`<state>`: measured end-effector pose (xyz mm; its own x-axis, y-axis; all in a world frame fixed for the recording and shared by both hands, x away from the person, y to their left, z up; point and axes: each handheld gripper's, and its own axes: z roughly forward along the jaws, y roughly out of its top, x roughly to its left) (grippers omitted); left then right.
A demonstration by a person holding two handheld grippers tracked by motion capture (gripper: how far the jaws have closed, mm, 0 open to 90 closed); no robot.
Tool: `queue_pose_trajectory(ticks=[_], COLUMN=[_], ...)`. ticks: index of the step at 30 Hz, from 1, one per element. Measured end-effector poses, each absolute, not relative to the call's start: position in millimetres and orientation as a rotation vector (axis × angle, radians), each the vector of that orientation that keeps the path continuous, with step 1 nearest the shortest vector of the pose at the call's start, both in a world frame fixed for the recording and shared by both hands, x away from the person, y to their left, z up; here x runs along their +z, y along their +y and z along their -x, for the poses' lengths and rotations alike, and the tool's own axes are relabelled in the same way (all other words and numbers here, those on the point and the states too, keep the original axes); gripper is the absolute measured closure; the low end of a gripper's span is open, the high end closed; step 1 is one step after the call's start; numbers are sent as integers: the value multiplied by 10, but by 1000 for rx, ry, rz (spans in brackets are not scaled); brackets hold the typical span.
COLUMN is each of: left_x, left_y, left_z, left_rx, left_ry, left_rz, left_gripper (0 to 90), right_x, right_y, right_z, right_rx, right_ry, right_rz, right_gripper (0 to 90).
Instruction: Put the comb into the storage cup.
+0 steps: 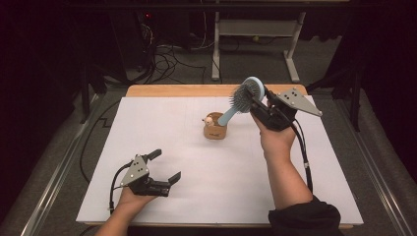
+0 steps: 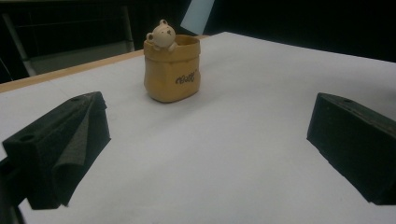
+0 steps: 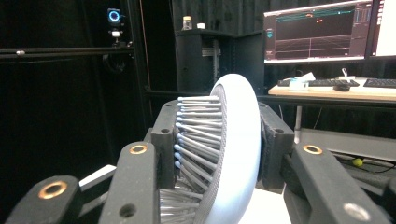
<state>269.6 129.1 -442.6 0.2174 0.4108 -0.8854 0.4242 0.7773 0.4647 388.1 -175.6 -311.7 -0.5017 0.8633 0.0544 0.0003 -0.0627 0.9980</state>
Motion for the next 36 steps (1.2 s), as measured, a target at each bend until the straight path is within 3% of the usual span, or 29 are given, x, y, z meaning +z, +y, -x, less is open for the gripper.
queue_pose_trajectory(ticks=[36], left_x=[-4449], left_y=[1285], left_z=[-2705], left_rx=[-8], left_ry=[1385], left_rz=[-761], left_gripper=[4], right_x=[-3372], right_y=[-1566], right_z=[-4217], right_rx=[1603], right_ry=[1561], right_rz=[-985], right_gripper=[596])
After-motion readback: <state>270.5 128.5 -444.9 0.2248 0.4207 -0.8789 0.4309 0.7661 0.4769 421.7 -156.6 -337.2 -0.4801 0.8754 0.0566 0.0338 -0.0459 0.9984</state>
